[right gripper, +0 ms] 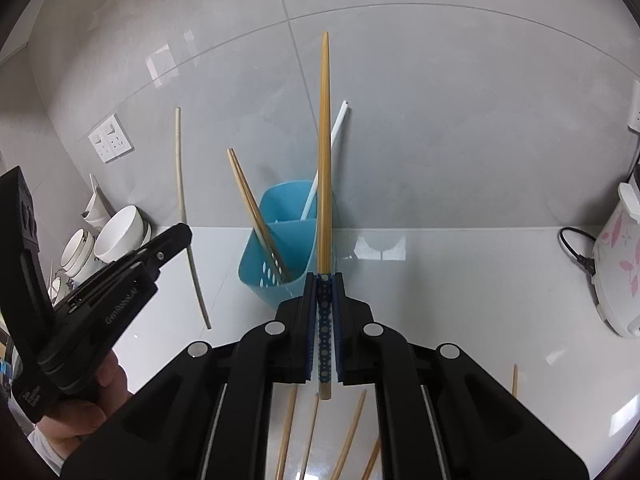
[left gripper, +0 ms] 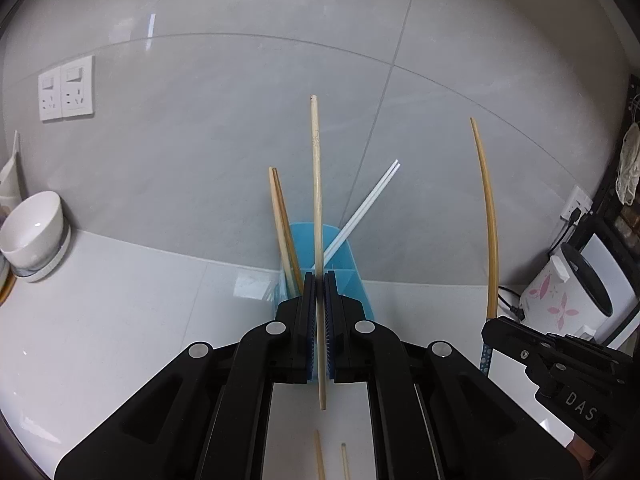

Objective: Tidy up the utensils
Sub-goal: 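Lift the blue-ended chopstick with the left tool and carry it to the holder, then lower the chopstick into the blue holder and open the left tool, then lower the held chopstick into the blue holder and open the right tool, then move both open tools back over the row of chopsticks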

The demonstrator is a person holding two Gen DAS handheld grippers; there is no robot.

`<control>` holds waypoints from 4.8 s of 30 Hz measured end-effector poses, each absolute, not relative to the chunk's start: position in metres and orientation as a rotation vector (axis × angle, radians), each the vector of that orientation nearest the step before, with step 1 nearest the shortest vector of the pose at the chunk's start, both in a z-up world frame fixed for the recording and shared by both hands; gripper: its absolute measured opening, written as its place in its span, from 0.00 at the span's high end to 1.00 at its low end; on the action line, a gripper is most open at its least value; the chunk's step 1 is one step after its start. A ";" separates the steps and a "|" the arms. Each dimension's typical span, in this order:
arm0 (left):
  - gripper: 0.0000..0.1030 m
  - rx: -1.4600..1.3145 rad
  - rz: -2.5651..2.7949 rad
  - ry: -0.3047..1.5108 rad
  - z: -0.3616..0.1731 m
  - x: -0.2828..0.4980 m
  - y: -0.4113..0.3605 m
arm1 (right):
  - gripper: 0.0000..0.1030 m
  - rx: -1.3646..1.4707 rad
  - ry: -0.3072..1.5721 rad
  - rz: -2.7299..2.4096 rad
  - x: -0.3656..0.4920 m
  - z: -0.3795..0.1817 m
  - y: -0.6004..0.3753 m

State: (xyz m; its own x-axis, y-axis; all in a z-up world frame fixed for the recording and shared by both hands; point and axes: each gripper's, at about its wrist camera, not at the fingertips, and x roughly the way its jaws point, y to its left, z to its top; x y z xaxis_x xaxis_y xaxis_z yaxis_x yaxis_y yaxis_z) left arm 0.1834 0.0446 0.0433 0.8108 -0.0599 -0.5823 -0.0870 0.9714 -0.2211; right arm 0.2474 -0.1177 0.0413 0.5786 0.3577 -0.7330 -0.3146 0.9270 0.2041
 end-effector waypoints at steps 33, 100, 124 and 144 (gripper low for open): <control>0.97 -0.195 -0.100 0.576 -0.027 0.258 0.035 | 0.94 0.101 0.869 0.421 0.303 0.007 -0.111; 0.06 -0.178 0.160 0.847 -0.011 0.213 0.122 | 0.93 -0.046 0.841 0.501 0.322 -0.048 -0.026; 0.06 -0.161 0.099 0.878 -0.009 0.200 0.090 | 0.16 -0.053 0.908 0.320 0.284 -0.024 -0.096; 0.06 -0.158 0.071 1.065 -0.057 0.150 0.045 | 0.10 -0.064 1.118 0.155 0.211 -0.073 -0.194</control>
State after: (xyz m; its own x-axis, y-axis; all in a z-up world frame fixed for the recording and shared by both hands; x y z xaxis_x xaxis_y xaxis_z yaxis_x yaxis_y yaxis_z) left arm 0.1503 0.0453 -0.0570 0.4837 -0.0189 -0.8751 -0.1341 0.9864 -0.0954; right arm 0.2110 -0.1943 -0.0729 0.4279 0.0921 -0.8991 -0.1563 0.9873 0.0267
